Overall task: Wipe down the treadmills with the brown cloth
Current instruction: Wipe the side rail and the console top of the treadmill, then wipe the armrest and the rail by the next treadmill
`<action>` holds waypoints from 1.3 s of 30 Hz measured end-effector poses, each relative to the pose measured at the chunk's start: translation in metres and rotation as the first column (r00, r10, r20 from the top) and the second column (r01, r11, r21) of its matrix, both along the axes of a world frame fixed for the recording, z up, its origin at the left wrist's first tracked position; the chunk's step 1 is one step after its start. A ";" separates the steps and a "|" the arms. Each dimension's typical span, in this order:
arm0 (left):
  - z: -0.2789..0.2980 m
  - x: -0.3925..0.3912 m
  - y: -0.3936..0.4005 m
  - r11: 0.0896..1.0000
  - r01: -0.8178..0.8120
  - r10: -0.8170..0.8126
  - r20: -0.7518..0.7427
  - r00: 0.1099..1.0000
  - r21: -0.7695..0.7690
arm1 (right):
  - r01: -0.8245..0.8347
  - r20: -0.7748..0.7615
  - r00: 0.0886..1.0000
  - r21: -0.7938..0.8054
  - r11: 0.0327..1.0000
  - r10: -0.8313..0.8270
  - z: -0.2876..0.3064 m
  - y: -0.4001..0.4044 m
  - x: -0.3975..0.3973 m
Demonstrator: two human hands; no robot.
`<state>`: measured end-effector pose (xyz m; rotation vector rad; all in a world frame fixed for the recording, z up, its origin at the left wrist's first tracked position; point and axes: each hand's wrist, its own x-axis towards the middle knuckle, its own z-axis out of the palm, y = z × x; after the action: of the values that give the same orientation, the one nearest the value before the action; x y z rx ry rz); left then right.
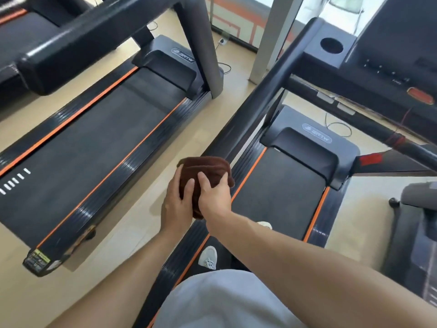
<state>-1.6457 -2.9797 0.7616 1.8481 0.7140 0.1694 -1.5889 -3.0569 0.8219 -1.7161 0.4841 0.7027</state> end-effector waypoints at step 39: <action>0.122 0.232 -0.591 0.571 0.757 -0.784 0.060 0.617 -0.317 | 0.555 0.753 0.585 -0.100 0.826 -0.302 0.072 -0.629 0.107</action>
<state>-1.4139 -3.5710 0.8840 1.6944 -0.0863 -0.5867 -1.4823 -3.6858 0.8936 -1.9067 0.4495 -0.4621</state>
